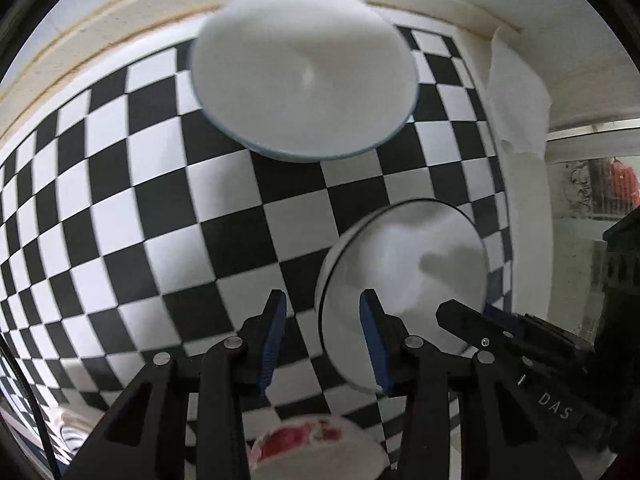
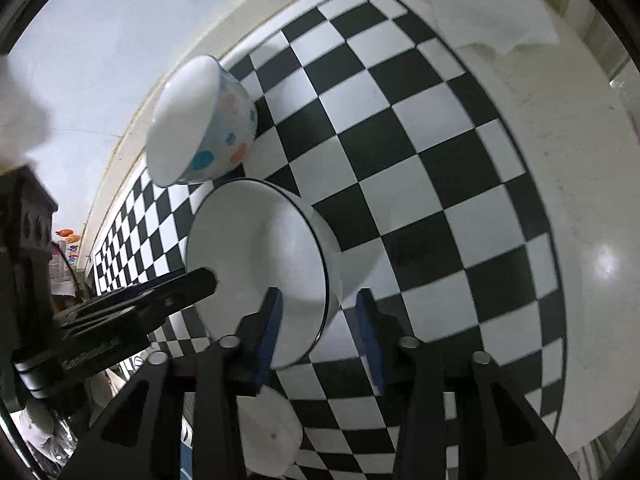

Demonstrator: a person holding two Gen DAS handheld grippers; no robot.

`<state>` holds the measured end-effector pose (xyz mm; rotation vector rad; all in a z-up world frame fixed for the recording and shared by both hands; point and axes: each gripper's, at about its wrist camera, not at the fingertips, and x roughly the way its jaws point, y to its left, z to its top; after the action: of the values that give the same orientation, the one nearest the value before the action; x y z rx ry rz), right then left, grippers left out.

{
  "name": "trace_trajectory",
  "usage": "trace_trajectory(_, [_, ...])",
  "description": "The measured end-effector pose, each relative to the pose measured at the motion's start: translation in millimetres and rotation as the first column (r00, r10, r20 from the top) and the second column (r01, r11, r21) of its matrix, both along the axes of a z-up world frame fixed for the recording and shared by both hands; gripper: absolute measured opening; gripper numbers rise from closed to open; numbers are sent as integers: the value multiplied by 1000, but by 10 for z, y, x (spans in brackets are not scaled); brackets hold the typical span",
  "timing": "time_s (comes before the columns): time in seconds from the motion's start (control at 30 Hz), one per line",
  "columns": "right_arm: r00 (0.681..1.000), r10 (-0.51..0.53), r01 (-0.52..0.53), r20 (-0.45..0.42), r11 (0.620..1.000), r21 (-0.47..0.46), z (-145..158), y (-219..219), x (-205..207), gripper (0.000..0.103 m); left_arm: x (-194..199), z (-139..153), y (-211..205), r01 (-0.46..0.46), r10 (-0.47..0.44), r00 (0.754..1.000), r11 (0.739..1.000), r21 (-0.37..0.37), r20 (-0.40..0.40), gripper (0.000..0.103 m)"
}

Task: Organize plates and bowls
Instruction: 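Lift the plain white bowl with both tools toward the other white bowl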

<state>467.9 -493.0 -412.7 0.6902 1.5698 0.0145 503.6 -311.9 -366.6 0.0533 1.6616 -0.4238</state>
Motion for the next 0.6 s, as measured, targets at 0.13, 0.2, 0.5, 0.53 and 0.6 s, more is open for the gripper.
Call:
trace_trajectory(0.13, [1000,4,-5,-10,999,-40,-83,14,56,13,-35,-37,-55,33,-33,999,999,9,9,17])
trace_trajectory(0.2, [1000,5,-5,-11,999,-43,-77,3,76,12,-64,-10,-44,29,-29,999,1000,11,15,17])
trace_trajectory(0.5, [998,41,-39,39,997,-64,322,127,21,12,-318,470,214,5,-4,997,1000,-15,73,17])
trace_trajectory(0.53, [998,48,-45,48,997,-67,391,158,-1,12,-346,537,254,5,-3,997,1000,-20,80,17])
trace_trajectory(0.6, [996,57,-53,70,996,-66,559,224,-74,12,-436,696,329,12,-10,995,1000,-26,99,17])
